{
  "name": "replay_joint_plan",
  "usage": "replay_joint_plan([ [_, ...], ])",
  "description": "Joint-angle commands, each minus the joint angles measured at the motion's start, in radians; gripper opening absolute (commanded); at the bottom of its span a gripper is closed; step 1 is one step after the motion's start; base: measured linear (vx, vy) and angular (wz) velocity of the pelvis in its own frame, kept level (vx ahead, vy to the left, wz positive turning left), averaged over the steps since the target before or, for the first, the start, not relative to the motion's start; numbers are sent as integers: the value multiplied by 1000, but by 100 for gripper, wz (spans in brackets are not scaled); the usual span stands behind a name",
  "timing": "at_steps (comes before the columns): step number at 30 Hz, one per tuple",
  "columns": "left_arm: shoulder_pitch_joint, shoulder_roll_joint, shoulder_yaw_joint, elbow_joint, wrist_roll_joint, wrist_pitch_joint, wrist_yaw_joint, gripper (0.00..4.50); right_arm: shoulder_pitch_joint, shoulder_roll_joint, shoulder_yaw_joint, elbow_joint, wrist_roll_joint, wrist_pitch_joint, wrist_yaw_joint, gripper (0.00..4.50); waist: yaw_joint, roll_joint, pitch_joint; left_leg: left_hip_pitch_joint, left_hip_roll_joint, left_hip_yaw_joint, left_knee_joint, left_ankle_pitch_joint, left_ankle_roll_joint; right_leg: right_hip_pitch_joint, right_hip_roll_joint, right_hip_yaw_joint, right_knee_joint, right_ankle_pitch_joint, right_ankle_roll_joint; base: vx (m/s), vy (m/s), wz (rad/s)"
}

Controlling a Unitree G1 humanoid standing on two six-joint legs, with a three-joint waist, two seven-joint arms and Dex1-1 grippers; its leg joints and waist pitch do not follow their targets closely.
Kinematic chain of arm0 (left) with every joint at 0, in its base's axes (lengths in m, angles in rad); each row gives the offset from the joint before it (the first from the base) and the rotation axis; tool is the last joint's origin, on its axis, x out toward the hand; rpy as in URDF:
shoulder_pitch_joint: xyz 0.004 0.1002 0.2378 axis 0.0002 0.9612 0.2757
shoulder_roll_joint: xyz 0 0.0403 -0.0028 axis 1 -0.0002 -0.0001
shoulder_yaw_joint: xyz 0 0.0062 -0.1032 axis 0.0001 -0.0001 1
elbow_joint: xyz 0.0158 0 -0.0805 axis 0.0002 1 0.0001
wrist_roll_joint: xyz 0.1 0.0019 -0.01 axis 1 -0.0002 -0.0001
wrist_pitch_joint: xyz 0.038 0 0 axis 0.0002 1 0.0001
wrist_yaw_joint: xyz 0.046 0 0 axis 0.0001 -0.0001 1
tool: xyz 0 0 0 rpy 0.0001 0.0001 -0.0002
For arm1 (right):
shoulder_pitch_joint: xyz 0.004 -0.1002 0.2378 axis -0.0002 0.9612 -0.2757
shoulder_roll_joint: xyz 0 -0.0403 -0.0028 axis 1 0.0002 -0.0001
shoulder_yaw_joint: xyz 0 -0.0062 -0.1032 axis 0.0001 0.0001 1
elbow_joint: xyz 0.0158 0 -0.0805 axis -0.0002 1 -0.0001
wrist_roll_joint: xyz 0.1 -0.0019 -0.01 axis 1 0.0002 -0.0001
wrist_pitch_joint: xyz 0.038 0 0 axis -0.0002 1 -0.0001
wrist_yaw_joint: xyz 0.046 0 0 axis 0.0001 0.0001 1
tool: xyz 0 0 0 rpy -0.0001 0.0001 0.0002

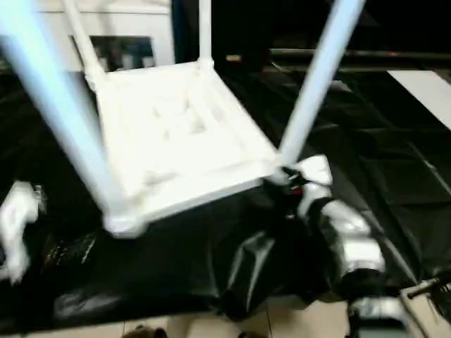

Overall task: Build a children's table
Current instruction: Rotate table base

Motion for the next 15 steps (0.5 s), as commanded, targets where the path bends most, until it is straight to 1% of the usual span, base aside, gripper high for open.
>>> replay_joint_plan([
  [1, -36, -20, -34, 37, -6, -23, 8, 448, 11, -2, 9, -10, -20, -9, 23, 319, -4, -2, -59, 27, 57, -36, -83, -233, -3, 28, -45, 38, -53, -243, -175, 0, 0, 0],
  [2, -44, -24, -43, 44, -4, -28, 7, 448, 14, 1, 14, -13, -20, -7, 28, 319, -5, -3, -59, 29, 56, -34, -80, -226, 5, 24, -42, 40, -54, -235, -174, 0, 0, 0],
  [3, -63, -32, -66, 59, -1, -41, 3, 449, 21, 8, 25, -21, -22, -5, 40, 319, -7, -10, -64, 24, 55, -35, -75, -195, 25, 30, -44, 42, -49, -211, -183, 0, 0, 0],
  [4, -79, -44, -80, 63, -6, -41, 0, 449, 26, 13, 33, -27, -28, -5, 38, 319, -7, -8, -64, 22, 55, -35, -74, -185, 29, 30, -44, 42, -48, -203, -185, 0, 0, 0],
  [5, -89, -51, -90, 68, -10, -43, 0, 449, 27, 17, 38, -24, -32, -9, 35, 319, -11, -15, -68, 22, 56, -35, -71, -164, 35, 31, -42, 40, -44, -182, -194, 0, 0, 0],
  [6, -111, -67, -109, 74, -16, -48, -2, 449, 28, 25, 44, -19, -34, -12, 36, 319, -11, -15, -69, 23, 55, -34, -69, -154, 38, 31, -42, 41, -42, -168, -201, 0, 0, 0],
  [7, -122, -76, -118, 79, -19, -53, -3, 449, 28, 30, 46, -14, -33, -15, 38, 319, -12, -15, -69, 23, 56, -33, -67, -143, 48, 31, -43, 42, -40, -149, -215, 0, 0, 0],
  [8, -139, -91, -130, 81, -27, -53, -4, 449, 31, 35, 50, -13, -35, -18, 36, 319, -12, -15, -69, 23, 56, -32, -66, -143, 52, 30, -43, 42, -40, -146, -220, 0, 0, 0],
  [9, -144, -95, -135, 79, -30, -51, -6, 449, 31, 36, 51, -12, -37, -19, 35, 319, -13, -22, -70, 22, 56, -31, -63, -141, 57, 32, -43, 42, -38, -140, -228, 0, 0, 0],
  [10, -168, -113, -166, 70, -49, -38, -19, 449, 34, 41, 60, -6, -47, -18, 26, 319, -11, -19, -69, 24, 56, -30, -63, -148, 57, 30, -43, 42, -39, -160, -230, 0, 0, 0],
  [11, -182, -121, -198, 58, -64, -24, -37, 449, 32, 41, 70, 10, -65, -19, 11, 319, -11, -19, -68, 25, 57, -30, -63, -154, 55, 29, -43, 42, -40, -170, -230, 0, 0, 0],
  [12, -186, -124, -210, 54, -69, -19, -45, 449, 30, 41, 74, 20, -75, -21, 3, 319, -8, -16, -68, 27, 58, -30, -63, -169, 42, 27, -42, 42, -42, -197, -228, 0, 0, 0],
  [13, -188, -125, -219, 49, -73, -13, -50, 449, 28, 41, 75, 26, -79, -22, -2, 319, -9, -17, -68, 26, 58, -30, -63, -174, 39, 28, -41, 42, -42, -203, -225, 0, 0, 0],
  [14, -195, -128, -262, 25, -89, 15, -74, 449, 20, 43, 77, 51, -94, -25, -21, 319, -7, -17, -68, 28, 58, -30, -63, -178, 34, 27, -42, 42, -42, -209, -223, 0, 0, 0],
  [15, -199, -127, -287, 13, -98, 27, -86, 449, 16, 45, 76, 60, -99, -26, -30, 319, -6, -16, -69, 28, 57, -31, -64, -180, 26, 27, -41, 41, -41, -217, -222, 0, 0, 0],
])
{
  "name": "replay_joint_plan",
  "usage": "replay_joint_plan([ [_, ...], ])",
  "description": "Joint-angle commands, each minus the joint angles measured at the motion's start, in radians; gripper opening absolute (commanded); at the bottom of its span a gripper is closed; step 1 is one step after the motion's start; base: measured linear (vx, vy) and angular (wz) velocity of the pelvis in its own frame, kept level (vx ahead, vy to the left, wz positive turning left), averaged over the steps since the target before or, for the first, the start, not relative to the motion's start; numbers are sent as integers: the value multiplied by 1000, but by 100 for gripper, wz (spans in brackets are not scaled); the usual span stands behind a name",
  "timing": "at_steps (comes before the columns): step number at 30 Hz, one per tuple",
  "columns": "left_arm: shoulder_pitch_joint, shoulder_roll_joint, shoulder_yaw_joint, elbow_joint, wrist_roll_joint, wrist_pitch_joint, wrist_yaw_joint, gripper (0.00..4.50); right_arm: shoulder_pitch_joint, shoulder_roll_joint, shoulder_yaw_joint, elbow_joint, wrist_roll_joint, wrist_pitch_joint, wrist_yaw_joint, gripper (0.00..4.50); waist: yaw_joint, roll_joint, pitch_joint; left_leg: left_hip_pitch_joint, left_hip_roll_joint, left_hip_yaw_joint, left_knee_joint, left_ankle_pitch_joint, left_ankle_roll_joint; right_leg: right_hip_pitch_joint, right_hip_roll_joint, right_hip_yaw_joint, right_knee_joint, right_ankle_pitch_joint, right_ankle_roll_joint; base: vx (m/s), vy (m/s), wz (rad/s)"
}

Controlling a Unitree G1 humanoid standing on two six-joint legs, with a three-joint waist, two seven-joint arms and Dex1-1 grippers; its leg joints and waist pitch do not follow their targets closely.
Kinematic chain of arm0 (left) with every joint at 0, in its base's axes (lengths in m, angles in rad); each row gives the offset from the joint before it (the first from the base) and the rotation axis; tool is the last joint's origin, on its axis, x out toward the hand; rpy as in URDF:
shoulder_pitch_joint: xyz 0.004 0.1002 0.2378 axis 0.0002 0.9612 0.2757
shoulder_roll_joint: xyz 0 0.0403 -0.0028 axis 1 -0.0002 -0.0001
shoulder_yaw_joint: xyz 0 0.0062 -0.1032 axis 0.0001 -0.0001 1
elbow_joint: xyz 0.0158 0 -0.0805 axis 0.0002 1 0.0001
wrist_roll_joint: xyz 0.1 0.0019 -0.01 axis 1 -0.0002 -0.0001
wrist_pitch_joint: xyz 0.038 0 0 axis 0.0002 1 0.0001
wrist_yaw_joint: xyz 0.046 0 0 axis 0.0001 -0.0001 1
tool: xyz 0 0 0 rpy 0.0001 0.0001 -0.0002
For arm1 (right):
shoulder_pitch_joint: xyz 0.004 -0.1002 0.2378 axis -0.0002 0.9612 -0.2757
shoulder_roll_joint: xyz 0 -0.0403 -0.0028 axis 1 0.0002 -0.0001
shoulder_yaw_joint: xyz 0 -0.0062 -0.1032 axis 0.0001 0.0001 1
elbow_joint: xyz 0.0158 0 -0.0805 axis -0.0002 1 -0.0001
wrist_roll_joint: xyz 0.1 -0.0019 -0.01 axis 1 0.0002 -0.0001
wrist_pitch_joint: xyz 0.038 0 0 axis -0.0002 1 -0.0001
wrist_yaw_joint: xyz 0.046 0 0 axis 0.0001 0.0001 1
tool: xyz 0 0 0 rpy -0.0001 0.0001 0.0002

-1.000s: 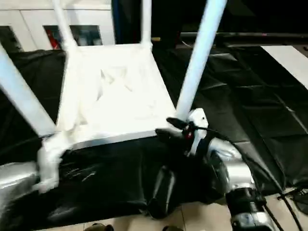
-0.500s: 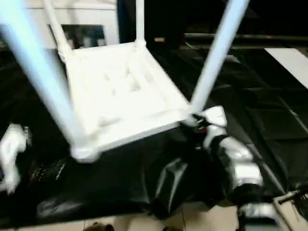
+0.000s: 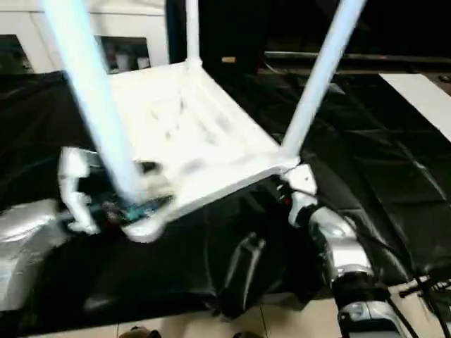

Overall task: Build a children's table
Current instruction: Rotate table base

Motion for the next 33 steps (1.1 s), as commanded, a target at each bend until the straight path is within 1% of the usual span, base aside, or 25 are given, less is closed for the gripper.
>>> replay_joint_plan([
  [1, -18, -4, -94, -72, -37, 40, -59, 449, -15, 0, -2, 37, -27, -13, -30, 319, 0, -4, -68, 29, 56, -29, -74, -184, 21, 33, -46, 35, -56, -213, -225, 0, 0, 0],
  [2, -19, -4, -98, -73, -37, 42, -61, 449, -17, 0, -2, 39, -28, -14, -31, 319, 0, 2, -71, 30, 55, -28, -73, -178, 17, 33, -44, 35, -55, -200, -224, 0, 0, 0],
  [4, -27, -11, -127, -80, -45, 50, -74, 449, -25, 5, 1, 54, -34, -20, -37, 319, -1, -1, -73, 29, 54, -28, -72, -166, 20, 36, -44, 35, -51, -169, -230, 0, 0, 0],
  [5, -48, -34, -165, -81, -50, 52, -78, 449, -37, 16, 9, 70, -42, -27, -39, 319, -1, 1, -74, 28, 54, -28, -70, -160, 23, 38, -45, 36, -49, -157, -233, 0, 0, 0],
  [6, -59, -46, -180, -76, -48, 46, -76, 449, -42, 21, 14, 74, -46, -30, -39, 319, -2, -1, -73, 28, 53, -26, -69, -160, 25, 37, -44, 36, -51, -158, -234, 0, 0, 0],
  [7, -66, -54, -186, -71, -46, 41, -73, 449, -45, 23, 17, 76, -48, -31, -39, 319, -2, -1, -73, 27, 53, -27, -69, -164, 23, 39, -45, 36, -51, -162, -236, 0, 0, 0],
  [9, -98, -84, -219, -38, -21, 14, -65, 449, -62, 37, 29, 89, -56, -37, -40, 319, -5, -5, -72, 25, 53, -28, -68, -172, 23, 41, -47, 36, -52, -175, -232, 0, 0, 0],
  [10, -119, -103, -236, -12, 1, -6, -51, 449, -76, 47, 36, 100, -62, -45, -42, 319, -9, -4, -72, 23, 52, -30, -68, -177, 24, 40, -45, 36, -54, -189, -227, 0, 0, 0],
  [11, -119, -103, -236, -12, 1, -6, -51, 449, -76, 47, 36, 100, -62, -45, -42, 319, -12, -4, -71, 23, 52, -30, -68, -182, 23, 39, -46, 36, -55, -197, -226, 0, 0, 0],
  [12, -144, -125, -252, 24, 28, -33, -36, 449, -93, 60, 46, 117, -74, -57, -45, 319, -13, -2, -71, 23, 52, -31, -68, -192, 19, 40, -47, 35, -56, -215, -222, 0, 0, 0],
  [13, -147, -128, -254, 29, 30, -36, -35, 449, -96, 62, 47, 120, -75, -58, -44, 319, -15, -3, -71, 25, 53, -31, -67, -205, 14, 39, -47, 35, -58, -230, -219, 0, 0, 0],
  [15, -172, -147, -268, 62, 43, -56, -24, 449, -116, 80, 59, 140, -87, -69, -35, 319, -18, -4, -72, 20, 53, -34, -68, -204, 12, 43, -49, 34, -57, -235, -215, 0, 0, 0],
  [16, -202, -175, -287, 90, 48, -70, -15, 449, -145, 114, 71, 162, -91, -75, -15, 319, -20, -1, -74, 21, 53, -34, -68, -207, 12, 41, -49, 34, -58, -237, -217, 0, 0, 0],
  [17, -203, -176, -288, 90, 48, -70, -15, 449, -146, 115, 72, 163, -91, -75, -14, 319, -22, -1, -74, 20, 52, -34, -67, -208, 11, 41, -48, 33, -58, -236, -219, 0, 0, 0],
  [18, -225, -197, -305, 107, 52, -79, -14, 449, -167, 143, 92, 175, -99, -81, 6, 319, -24, -1, -74, 18, 52, -35, -68, -209, 11, 43, -49, 33, -56, -231, -222, 0, 0, 0],
  [19, -231, -203, -311, 114, 55, -85, -14, 449, -173, 150, 97, 180, -103, -84, 11, 319, -28, -1, -77, 17, 52, -38, -67, -206, 12, 46, -51, 31, -55, -225, -227, 0, 0, 0],
  [20, -238, -214, -319, 124, 60, -92, -13, 449, -182, 165, 103, 187, -104, -86, 22, 319, -30, -1, -76, 16, 53, -37, -67, -202, 15, 46, -50, 31, -55, -217, -229, 0, 0, 0],
  [21, -247, -227, -327, 139, 68, -103, -10, 449, -194, 183, 109, 197, -108, -88, 32, 319, -34, -1, -78, 16, 53, -37, -65, -195, 22, 46, -50, 31, -53, -199, -238, 0, 0, 0],
  [22, -249, -229, -328, 141, 70, -104, -9, 449, -195, 184, 110, 199, -109, -89, 32, 319, -35, 1, -79, 14, 54, -38, -64, -180, 31, 49, -51, 31, -50, -169, -249, 0, 0, 0],
  [23, -257, -239, -334, 157, 79, -117, -4, 449, -206, 196, 115, 210, -114, -95, 33, 319, -36, 1, -82, 15, 54, -38, -63, -161, 41, 50, -50, 30, -46, -136, -260, 0, 0, 0],
  [25, -269, -253, -339, 180, 95, -138, 8, 449, -218, 209, 121, 225, -121, -103, 33, 319, -36, 2, -83, 19, 54, -36, -60, -148, 55, 48, -49, 30, -43, -102, -281, 0, 0, 0],
  [27, -280, -266, -344, 208, 111, -164, 23, 449, -234, 224, 120, 250, -130, -115, 32, 319, -34, 3, -82, 19, 55, -35, -59, -145, 67, 47, -51, 30, -42, -89, -290, 0, 0, 0],
  [28, -283, -271, -345, 217, 117, -170, 26, 449, -239, 229, 117, 260, -133, -120, 35, 319, -34, 3, -83, 20, 56, -35, -58, -143, 71, 48, -52, 30, -41, -81, -297, 0, 0, 0],
  [32, -290, -284, -348, 261, 173, -207, 71, 449, -250, 235, 115, 283, -150, -136, 17, 319, -30, 5, -81, 22, 58, -34, -60, -151, 71, 47, -51, 30, -41, -83, -300, 0, 0, 0],
  [33, -298, -285, -345, 292, 206, -227, 103, 449, -252, 234, 111, 290, -154, -141, 2, 319, -27, 11, -80, 23, 58, -36, -61, -159, 66, 46, -51, 30, -41, -91, -296, 0, 0, 0],
])
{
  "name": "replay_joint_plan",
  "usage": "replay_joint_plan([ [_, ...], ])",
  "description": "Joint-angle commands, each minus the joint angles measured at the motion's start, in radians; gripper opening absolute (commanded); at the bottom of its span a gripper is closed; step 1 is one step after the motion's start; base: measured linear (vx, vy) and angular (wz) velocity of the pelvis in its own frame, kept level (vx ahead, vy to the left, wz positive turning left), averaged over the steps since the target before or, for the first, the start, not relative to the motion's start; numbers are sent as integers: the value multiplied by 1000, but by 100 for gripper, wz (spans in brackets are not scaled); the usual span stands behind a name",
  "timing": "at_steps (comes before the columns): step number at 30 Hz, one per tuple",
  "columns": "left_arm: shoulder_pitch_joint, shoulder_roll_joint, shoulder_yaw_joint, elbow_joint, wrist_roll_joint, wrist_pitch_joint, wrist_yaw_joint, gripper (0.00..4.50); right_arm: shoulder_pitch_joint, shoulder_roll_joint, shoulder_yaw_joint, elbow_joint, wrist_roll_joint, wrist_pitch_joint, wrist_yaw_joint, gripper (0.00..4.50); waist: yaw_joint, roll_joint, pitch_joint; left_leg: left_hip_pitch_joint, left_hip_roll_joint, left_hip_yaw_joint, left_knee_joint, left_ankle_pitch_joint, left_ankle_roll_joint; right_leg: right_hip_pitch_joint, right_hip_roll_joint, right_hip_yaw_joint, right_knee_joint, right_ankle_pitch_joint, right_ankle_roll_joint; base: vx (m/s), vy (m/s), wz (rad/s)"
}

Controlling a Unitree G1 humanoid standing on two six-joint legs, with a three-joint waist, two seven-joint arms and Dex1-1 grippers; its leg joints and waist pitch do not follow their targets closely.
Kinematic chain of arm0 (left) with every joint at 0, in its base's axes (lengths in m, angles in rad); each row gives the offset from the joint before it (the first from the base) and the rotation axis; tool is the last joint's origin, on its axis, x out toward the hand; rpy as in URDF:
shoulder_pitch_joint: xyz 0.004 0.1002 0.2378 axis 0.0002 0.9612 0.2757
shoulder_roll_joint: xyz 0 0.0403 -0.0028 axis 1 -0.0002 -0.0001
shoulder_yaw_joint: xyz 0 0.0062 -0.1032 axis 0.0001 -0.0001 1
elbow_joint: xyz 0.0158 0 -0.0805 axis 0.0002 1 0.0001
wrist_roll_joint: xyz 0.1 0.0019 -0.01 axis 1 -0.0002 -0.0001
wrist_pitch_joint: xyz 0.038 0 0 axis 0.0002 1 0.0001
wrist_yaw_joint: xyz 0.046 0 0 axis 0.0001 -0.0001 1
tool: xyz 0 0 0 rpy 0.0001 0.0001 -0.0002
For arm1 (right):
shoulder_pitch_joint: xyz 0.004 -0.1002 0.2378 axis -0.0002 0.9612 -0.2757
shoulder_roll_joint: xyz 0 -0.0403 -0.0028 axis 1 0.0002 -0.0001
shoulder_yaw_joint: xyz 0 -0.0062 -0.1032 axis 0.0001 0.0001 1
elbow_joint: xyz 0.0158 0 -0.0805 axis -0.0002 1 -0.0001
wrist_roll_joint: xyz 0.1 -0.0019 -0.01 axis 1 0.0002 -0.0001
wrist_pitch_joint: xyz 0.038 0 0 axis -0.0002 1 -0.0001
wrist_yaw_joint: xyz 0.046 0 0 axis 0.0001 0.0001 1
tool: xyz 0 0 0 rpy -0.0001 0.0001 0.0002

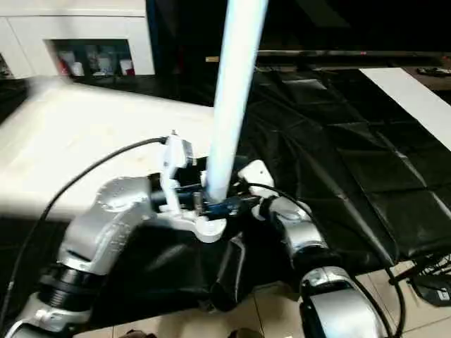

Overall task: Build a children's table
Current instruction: Rotate table base

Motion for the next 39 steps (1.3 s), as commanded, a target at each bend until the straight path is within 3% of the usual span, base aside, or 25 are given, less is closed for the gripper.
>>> replay_joint_plan([
  [1, -34, -23, -55, 43, 52, -27, 44, 449, -30, 48, 41, -5, -8, -43, 16, 319, 10, 8, -80, 22, 56, -31, -70, -166, 66, 49, -51, 32, -50, -101, -287, 0, 0, 0],
  [4, -60, -9, -44, 109, 112, -56, 104, 449, -39, 35, 36, 16, -22, -56, -28, 319, 10, 9, -79, 24, 54, -32, -71, -202, 46, 48, -52, 32, -53, -140, -273, 0, 0, 0],
  [7, -88, 74, -10, 214, 178, -96, 137, 449, -46, -3, 2, 40, -28, -73, -85, 319, 10, 10, -78, 24, 52, -34, -72, -223, 33, 45, -52, 32, -55, -175, -257, 0, 0, 0],
  [13, -68, 190, 30, 255, 193, -119, 96, 449, -25, -41, -33, 21, -10, -82, -99, 319, 16, 17, -77, 29, 51, -34, -74, -264, 2, 40, -50, 32, -57, -212, -247, 0, 0, 0],
  [14, -42, 255, 19, 239, 203, -103, 48, 449, -10, -52, -40, 8, -3, -83, -99, 319, 17, 18, -76, 28, 51, -36, -76, -271, 0, 39, -50, 32, -57, -220, -245, 0, 0, 0],
  [18, -16, 304, 3, 210, 204, -80, 0, 449, 2, -57, -45, 1, 1, -84, -106, 319, 20, 22, -76, 31, 53, -35, -77, -263, -5, 35, -49, 33, -54, -207, -251, 0, 0, 0],
  [22, 56, 432, -35, 75, 180, 96, -100, 449, 51, -84, -52, -77, 17, -62, -60, 319, 32, 22, -74, 34, 54, -33, -81, -262, -11, 33, -45, 33, -50, -195, -250, 0, 0, 0],
  [26, 83, 427, -25, 39, 169, 157, -68, 449, 116, -141, -27, -189, 31, -31, 56, 319, 41, 22, -72, 36, 54, -32, -83, -284, -19, 35, -44, 35, -55, -213, -237, 0, 0, 0],
  [27, 85, 417, -21, 41, 183, 174, -40, 421, 139, -167, -18, -230, 34, -16, 97, 319, 42, 21, -69, 34, 54, -32, -84, -294, -19, 33, -44, 36, -58, -226, -233, 0, 0, 0],
  [31, 80, 392, -9, 52, 212, 202, 20, 414, 182, -218, -9, -309, 48, 18, 167, 319, 48, 14, -67, 31, 52, -37, -85, -326, -20, 35, -50, 37, -70, -323, -196, 0, 0, 0],
  [32, 79, 388, -6, 51, 211, 208, 27, 387, 189, -226, -9, -322, 52, 25, 175, 319, 48, 14, -67, 33, 51, -38, -84, -327, -21, 32, -50, 36, -72, -339, -193, 0, 0, 0],
  [33, 75, 372, 1, 44, 204, 219, 52, 387, 226, -262, -11, -389, 66, 52, 210, 319, 46, 12, -66, 29, 51, -38, -84, -328, -18, 33, -50, 36, -75, -360, -182, 0, 0, 0],
  [34, 74, 365, 4, 40, 194, 209, 56, 375, 253, -287, -15, -435, 77, 69, 232, 319, 51, 18, -64, 31, 53, -40, -86, -327, -17, 33, -48, 37, -79, -354, -171, 0, 0, 0],
  [38, 72, 367, -8, 49, 182, 139, 11, 348, 329, -335, -24, -563, 107, 124, 281, 319, 52, 12, -67, 25, 50, -41, -85, -313, 3, 35, -47, 34, -77, -333, -178, 0, 0, 0],
  [39, 69, 370, -13, 65, 178, 115, -11, 336, 347, -342, -25, -595, 114, 140, 292, 319, 50, 16, -68, 23, 50, -43, -85, -315, 3, 35, -49, 34, -78, -345, -173, 0, 0, 0],
])
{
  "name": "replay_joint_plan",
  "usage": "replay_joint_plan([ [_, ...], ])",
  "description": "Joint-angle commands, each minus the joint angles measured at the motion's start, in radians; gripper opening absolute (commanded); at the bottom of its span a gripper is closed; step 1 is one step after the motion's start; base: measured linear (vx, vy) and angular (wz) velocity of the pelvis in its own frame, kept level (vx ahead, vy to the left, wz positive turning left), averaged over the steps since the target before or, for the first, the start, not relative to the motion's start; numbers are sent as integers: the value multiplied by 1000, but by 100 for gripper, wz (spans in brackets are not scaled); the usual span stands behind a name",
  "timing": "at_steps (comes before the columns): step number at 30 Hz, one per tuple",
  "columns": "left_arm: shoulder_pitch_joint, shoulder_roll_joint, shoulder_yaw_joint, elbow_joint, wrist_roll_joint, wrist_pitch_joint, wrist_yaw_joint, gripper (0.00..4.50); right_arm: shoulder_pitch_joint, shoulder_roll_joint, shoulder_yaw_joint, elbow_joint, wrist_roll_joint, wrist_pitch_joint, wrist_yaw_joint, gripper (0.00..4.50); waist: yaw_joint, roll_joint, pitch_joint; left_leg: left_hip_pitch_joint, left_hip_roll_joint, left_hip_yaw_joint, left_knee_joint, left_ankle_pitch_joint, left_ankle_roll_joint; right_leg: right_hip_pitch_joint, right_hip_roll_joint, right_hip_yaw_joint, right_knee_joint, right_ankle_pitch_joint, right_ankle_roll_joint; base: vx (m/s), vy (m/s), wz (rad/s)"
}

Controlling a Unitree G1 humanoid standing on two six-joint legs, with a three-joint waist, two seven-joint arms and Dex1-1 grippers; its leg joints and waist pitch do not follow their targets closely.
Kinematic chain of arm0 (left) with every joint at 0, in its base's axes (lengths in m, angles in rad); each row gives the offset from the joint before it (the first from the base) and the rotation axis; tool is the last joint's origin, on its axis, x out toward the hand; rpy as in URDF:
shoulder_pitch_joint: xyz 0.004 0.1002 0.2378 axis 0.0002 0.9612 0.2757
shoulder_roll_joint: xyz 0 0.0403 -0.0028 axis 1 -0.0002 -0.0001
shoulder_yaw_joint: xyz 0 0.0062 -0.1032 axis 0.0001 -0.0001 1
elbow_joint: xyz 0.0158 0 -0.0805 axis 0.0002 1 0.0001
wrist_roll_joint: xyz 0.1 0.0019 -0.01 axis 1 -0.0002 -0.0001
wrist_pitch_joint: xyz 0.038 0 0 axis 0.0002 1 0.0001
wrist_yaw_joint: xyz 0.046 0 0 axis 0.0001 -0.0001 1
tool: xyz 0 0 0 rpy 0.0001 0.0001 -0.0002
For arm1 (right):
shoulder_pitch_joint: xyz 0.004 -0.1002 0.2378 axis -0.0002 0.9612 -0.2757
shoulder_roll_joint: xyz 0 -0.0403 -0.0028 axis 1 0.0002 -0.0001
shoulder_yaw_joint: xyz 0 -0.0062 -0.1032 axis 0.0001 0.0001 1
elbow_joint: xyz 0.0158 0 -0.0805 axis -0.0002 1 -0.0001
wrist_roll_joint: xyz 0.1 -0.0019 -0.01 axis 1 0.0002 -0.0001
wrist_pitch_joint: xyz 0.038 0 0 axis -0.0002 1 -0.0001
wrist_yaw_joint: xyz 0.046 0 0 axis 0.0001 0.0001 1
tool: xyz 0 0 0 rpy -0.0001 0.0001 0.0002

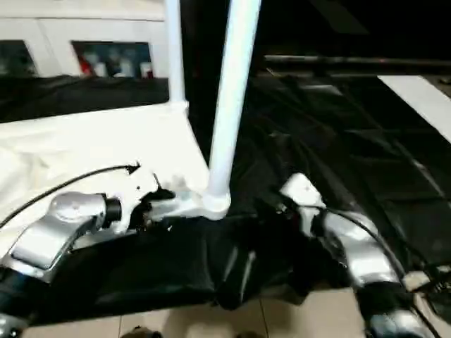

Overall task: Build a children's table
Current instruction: Rotate table base, then rotate leg to tighten

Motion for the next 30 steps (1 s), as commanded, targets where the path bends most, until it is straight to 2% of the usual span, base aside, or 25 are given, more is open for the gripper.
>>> replay_joint_plan([
  [1, -14, 8, -6, 23, -8, -43, -39, 331, 16, -14, -11, -64, 25, 34, 25, 319, 2, 4, -67, 21, 52, -37, -85, -320, 8, 35, -49, 36, -86, -347, -174, 0, 0, 0],
  [5, -49, 42, -46, 125, 22, -87, -109, 294, 43, -17, -5, -138, 73, 87, 64, 319, -4, 6, -70, 22, 50, -37, -85, -322, 10, 33, -48, 35, -84, -341, -174, 0, 0, 0],
  [6, -68, 53, -59, 171, 27, -88, -138, 288, 57, -20, 2, -196, 117, 131, 97, 319, -4, 9, -71, 26, 50, -36, -83, -325, 9, 31, -47, 36, -86, -341, -175, 0, 0, 0],
  [7, -68, 53, -59, 171, 27, -88, -138, 286, 57, -20, 2, -196, 117, 131, 97, 319, -4, 9, -71, 26, 50, -36, -83, -325, 9, 31, -47, 36, -86, -341, -175, 0, 0, 0],
  [8, -74, 59, -68, 187, 34, -91, -150, 262, 63, -21, 4, -220, 136, 149, 111, 319, -1, 12, -72, 29, 53, -37, -84, -327, 8, 30, -49, 37, -84, -335, -178, 0, 0, 0],
  [10, -84, 61, -73, 214, 41, -100, -161, 243, 74, -27, 9, -259, 159, 182, 137, 319, 1, 10, -69, 27, 54, -38, -87, -334, 4, 31, -50, 36, -85, -337, -184, 0, 0, 0],
  [13, -123, 42, -78, 301, 50, -145, -179, 230, 78, -36, 24, -286, 163, 202, 170, 319, 4, 11, -70, 28, 53, -37, -86, -336, -5, 30, -53, 36, -86, -353, -184, 0, 0, 0],
  [15, -139, 35, -82, 330, 56, -164, -176, 204, 76, -36, 26, -288, 162, 201, 172, 319, 6, 11, -69, 30, 53, -37, -86, -344, -11, 29, -55, 37, -88, -368, -182, 0, 0, 0],
  [16, -147, 31, -84, 342, 59, -173, -176, 197, 74, -35, 26, -285, 160, 199, 172, 319, 7, 6, -69, 30, 54, -37, -85, -350, -15, 28, -57, 37, -89, -380, -180, 0, 0, 0],
  [20, -180, 26, -106, 404, 76, -244, -210, 171, 73, -40, 29, -299, 162, 212, 168, 319, 12, 7, -68, 32, 53, -39, -86, -352, -15, 26, -58, 37, -95, -415, -166, 0, 0, 0],
  [21, -194, 31, -127, 438, 102, -299, -225, 159, 74, -42, 29, -308, 164, 220, 168, 319, 12, 7, -67, 29, 54, -41, -88, -356, -16, 27, -59, 37, -96, -422, -160, 0, 0, 0],
  [23, -200, 31, -134, 457, 108, -325, -240, 153, 74, -43, 29, -310, 165, 223, 169, 319, 12, 7, -66, 31, 56, -42, -88, -369, -22, 26, -61, 37, -96, -446, -150, 0, 0, 0],
  [25, -222, 21, -141, 514, 112, -396, -282, 125, 74, -44, 29, -312, 165, 225, 172, 319, 12, 5, -66, 31, 54, -44, -87, -377, -24, 25, -65, 36, -102, -490, -138, 0, 0, 0],
  [27, -233, 21, -150, 533, 121, -428, -297, 111, 75, -43, 29, -312, 164, 223, 174, 319, 12, 7, -66, 31, 55, -46, -88, -379, -27, 25, -66, 36, -101, -493, -136, 0, 0, 0],
  [29, -243, 20, -157, 551, 126, -454, -308, 103, 75, -42, 29, -312, 164, 222, 174, 319, 11, 4, -66, 31, 55, -46, -88, -390, -30, 23, -65, 35, -102, -497, -135, 0, 0, 0],
  [30, -259, 21, -168, 577, 137, -500, -319, 88, 76, -40, 29, -312, 163, 219, 173, 319, 12, 8, -66, 31, 55, -47, -88, -388, -31, 24, -67, 35, -101, -495, -137, 0, 0, 0],
])
